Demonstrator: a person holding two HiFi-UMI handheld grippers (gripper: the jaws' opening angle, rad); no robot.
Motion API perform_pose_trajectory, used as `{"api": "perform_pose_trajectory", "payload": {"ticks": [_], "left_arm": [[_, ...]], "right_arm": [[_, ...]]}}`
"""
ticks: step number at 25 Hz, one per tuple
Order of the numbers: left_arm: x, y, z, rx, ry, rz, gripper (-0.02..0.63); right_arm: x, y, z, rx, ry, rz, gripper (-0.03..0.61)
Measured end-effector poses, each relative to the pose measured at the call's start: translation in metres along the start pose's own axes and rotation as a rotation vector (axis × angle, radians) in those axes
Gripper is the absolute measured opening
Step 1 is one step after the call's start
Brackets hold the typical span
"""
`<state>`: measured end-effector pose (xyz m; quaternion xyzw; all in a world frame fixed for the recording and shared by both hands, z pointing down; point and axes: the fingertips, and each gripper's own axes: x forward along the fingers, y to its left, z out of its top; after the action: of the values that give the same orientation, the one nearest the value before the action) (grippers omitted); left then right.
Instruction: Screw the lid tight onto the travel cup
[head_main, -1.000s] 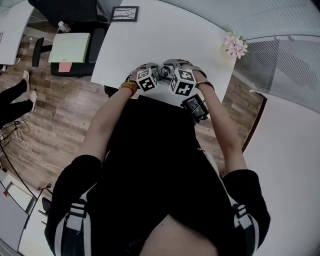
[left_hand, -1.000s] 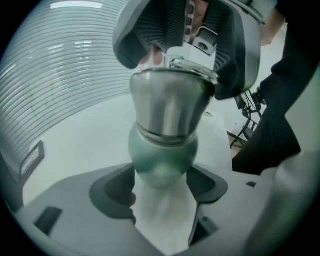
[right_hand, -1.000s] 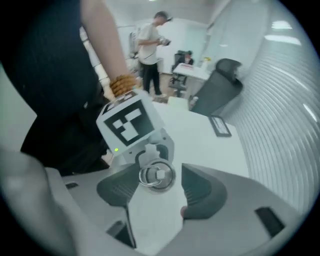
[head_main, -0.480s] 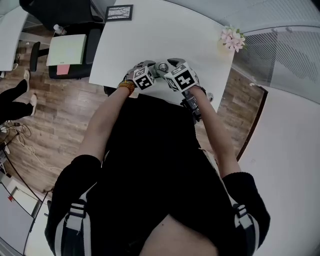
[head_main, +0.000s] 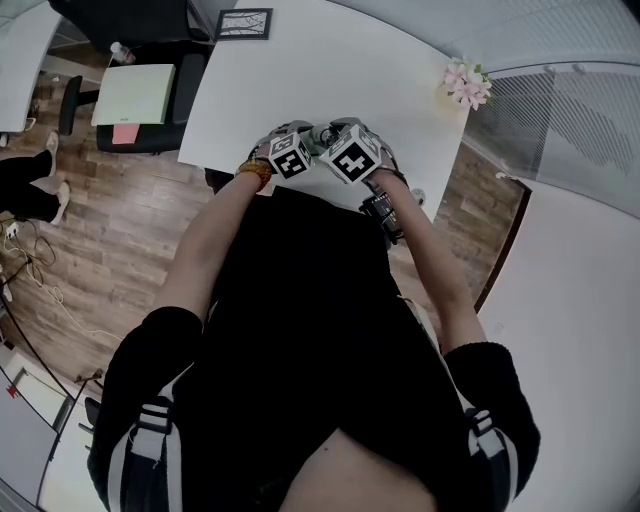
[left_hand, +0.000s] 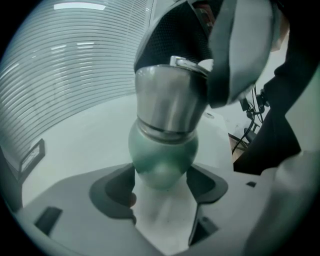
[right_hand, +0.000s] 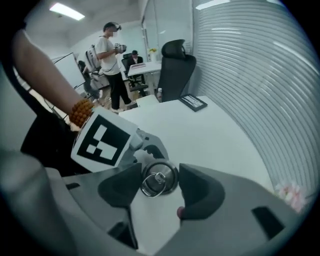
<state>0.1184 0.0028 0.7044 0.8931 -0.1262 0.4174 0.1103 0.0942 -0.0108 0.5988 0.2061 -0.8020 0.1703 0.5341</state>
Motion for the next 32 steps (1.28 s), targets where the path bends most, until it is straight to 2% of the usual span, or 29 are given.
{"api": "perform_pose_trajectory", "payload": {"ticks": [3,7,10,12,13,15,17,20,22,24,26,28,32], "left_arm": [[0.000,0.000,-0.001,0.002,-0.001,-0.003,0.328],[-0.001,0.000,0.000,0.005,-0.003,0.002,0.328],[0.000,0.000,0.001,0.002,-0.006,0.001,0.328],[0.001,0.001,0.000,0.002,-0.005,0.003,0.328],[0.001,0.001,0.000,0.002,-0.004,0.004,0.328],[0.000,0.000,-0.001,0.002,-0.002,0.005,0.328],[0.000,-0.001,-0.001,0.002,-0.003,0.006,0.328],[0.000,0.001,-0.001,0.000,-0.010,0.008,0.328],[0.000,0.001,-0.001,-0.003,-0.013,0.009,0.328],[0.000,0.000,0.000,-0.004,-0.010,0.008,0.328],[0.000,-0.001,-0.001,-0.001,-0.007,0.006,0.328],[0.000,0.000,-0.002,0.001,-0.002,0.006,0.328],[0.000,0.001,-0.002,-0.013,-0.001,0.008,0.328]], "right_arm": [[0.000,0.004,-0.003,-0.180,0.006,0.033,0.238],[0.000,0.013,-0.008,-0.555,0.032,0.061,0.238],[0.001,0.016,-0.013,-0.794,0.072,0.075,0.236],[0.003,0.017,-0.015,-0.899,0.091,0.071,0.236],[0.003,0.018,-0.015,-0.909,0.089,0.066,0.239],[0.002,0.018,-0.013,-0.805,0.048,0.065,0.250],[-0.003,0.016,-0.007,-0.576,-0.032,0.063,0.302],[-0.010,0.008,-0.001,-0.204,-0.137,0.058,0.311],[-0.008,0.005,-0.005,-0.058,-0.150,0.048,0.311],[-0.004,0.004,-0.009,-0.012,-0.141,0.024,0.310],[0.000,0.004,-0.008,-0.024,-0.121,0.000,0.304],[0.005,0.004,-0.005,-0.086,-0.096,-0.022,0.254],[0.010,0.008,-0.001,-0.299,0.003,0.012,0.252]]}}
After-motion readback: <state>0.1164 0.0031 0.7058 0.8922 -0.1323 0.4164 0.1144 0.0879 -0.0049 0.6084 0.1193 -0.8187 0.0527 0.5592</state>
